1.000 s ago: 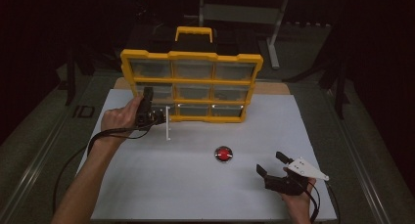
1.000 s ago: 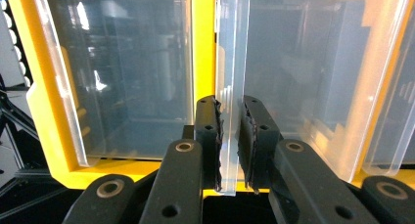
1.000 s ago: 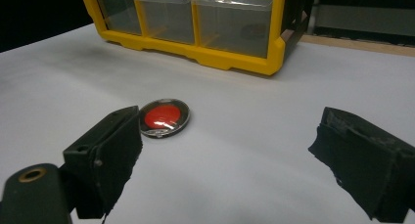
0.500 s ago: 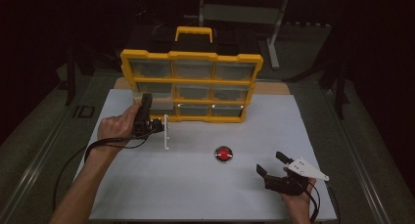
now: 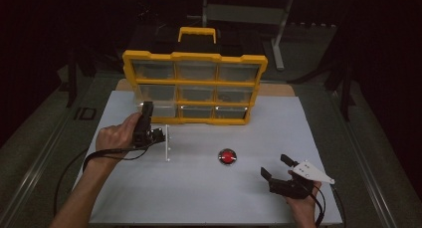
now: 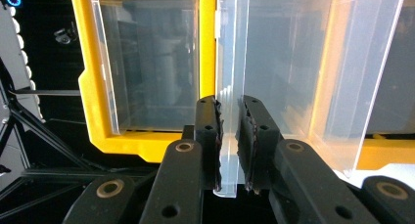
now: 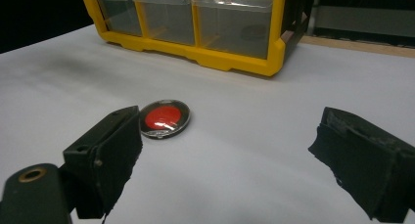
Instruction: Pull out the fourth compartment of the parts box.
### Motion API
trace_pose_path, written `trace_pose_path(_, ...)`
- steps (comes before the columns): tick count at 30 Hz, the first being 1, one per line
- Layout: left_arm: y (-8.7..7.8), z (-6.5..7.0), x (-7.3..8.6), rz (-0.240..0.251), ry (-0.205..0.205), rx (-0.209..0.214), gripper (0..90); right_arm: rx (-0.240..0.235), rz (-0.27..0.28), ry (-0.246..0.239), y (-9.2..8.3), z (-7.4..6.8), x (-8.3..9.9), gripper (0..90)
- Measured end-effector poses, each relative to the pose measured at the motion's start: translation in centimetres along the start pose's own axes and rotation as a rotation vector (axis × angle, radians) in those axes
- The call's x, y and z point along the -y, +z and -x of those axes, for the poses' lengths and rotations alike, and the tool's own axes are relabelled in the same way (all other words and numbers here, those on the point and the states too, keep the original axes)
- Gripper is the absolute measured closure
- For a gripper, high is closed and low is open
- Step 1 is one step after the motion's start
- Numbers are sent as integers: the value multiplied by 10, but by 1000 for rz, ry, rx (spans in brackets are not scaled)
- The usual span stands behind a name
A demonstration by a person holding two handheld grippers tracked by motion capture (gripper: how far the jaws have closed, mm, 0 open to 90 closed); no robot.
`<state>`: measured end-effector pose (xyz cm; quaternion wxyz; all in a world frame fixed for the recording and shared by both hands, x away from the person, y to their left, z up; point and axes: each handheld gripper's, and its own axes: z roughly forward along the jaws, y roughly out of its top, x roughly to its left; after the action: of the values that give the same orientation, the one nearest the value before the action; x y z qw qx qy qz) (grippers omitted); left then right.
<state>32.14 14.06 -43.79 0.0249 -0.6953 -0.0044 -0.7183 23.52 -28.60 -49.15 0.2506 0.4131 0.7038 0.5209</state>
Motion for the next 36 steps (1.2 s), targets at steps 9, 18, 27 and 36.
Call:
trace_pose_path(9, -10, 0, 0, 3, 1, 3, 799, 0, 0, 0, 0, 0, 0, 98)
trace_pose_path(18, -14, 2, 1, 8, 1, 2, 795, -1, 0, 0, 0, 0, 0, 98)
trace_pose_path(27, -13, 2, 2, 7, -12, 16, 740, -1, -1, 0, 0, 0, 0, 98)
trace_pose_path(36, -17, -2, 4, 29, -140, 94, 335, 0, -2, 1, 1, 0, 0, 98)
